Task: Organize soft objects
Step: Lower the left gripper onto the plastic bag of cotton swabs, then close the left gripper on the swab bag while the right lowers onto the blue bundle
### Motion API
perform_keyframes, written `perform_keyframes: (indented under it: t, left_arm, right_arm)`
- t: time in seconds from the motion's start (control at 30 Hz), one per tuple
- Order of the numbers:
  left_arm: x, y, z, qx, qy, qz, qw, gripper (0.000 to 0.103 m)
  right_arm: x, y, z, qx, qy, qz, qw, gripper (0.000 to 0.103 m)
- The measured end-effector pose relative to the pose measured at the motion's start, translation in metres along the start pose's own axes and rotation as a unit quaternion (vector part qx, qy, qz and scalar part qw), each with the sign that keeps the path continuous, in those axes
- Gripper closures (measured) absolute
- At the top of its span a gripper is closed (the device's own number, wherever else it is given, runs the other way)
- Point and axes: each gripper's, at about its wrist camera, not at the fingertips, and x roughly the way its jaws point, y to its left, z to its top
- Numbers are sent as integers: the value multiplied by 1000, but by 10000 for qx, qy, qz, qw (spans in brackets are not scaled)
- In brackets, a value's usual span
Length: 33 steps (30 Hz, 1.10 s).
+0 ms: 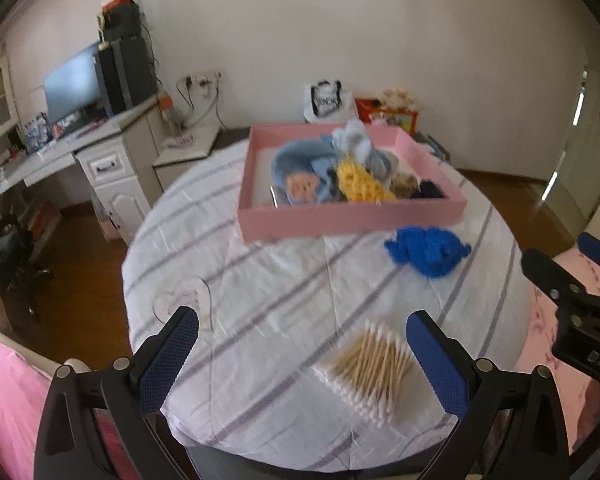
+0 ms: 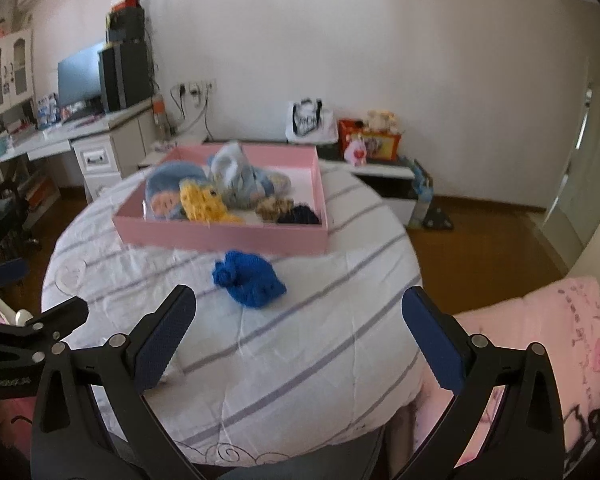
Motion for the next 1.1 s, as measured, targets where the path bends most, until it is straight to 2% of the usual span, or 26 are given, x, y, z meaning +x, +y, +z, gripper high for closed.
perform_keyframes:
  t: [0.17, 0.3, 0.53, 0.67, 0.8, 0.87, 0.93, 1.0, 1.1]
  left_arm:
    - [15, -9, -9, 390, 144, 40, 9991, 0]
    - [37, -12, -14, 426, 383, -30, 9984, 0]
    - [66, -27, -22, 698, 848, -491, 9927, 0]
    - [86, -36, -27, 783, 1214, -875, 9856, 0]
    - [104, -36, -29, 674, 1320, -582, 9872, 3]
    - [109, -35, -30, 615, 1331, -593, 9874, 6]
    - [109, -35, -30, 577, 1218, -543, 9894, 22]
    - [109, -34, -30, 555, 1137, -499, 9907, 32]
    - [109, -27, -27, 348, 1058, -432, 9928, 39]
  right_arm:
    - [23, 1, -8, 65, 401, -17, 9992, 0]
    - [32, 2, -12, 97, 560, 11, 9984, 0]
    - [48, 1, -18, 74, 803, -50, 9967, 0]
    - [54, 0, -20, 133, 899, -32, 9959, 0]
    - [55, 2, -21, 128, 917, -4, 9957, 0]
    - [56, 3, -21, 116, 928, 5, 9956, 0]
    - [59, 4, -22, 120, 959, 0, 9953, 0]
    - [61, 3, -23, 135, 1003, -21, 9949, 0]
    - [62, 3, -24, 135, 1018, -20, 9947, 0]
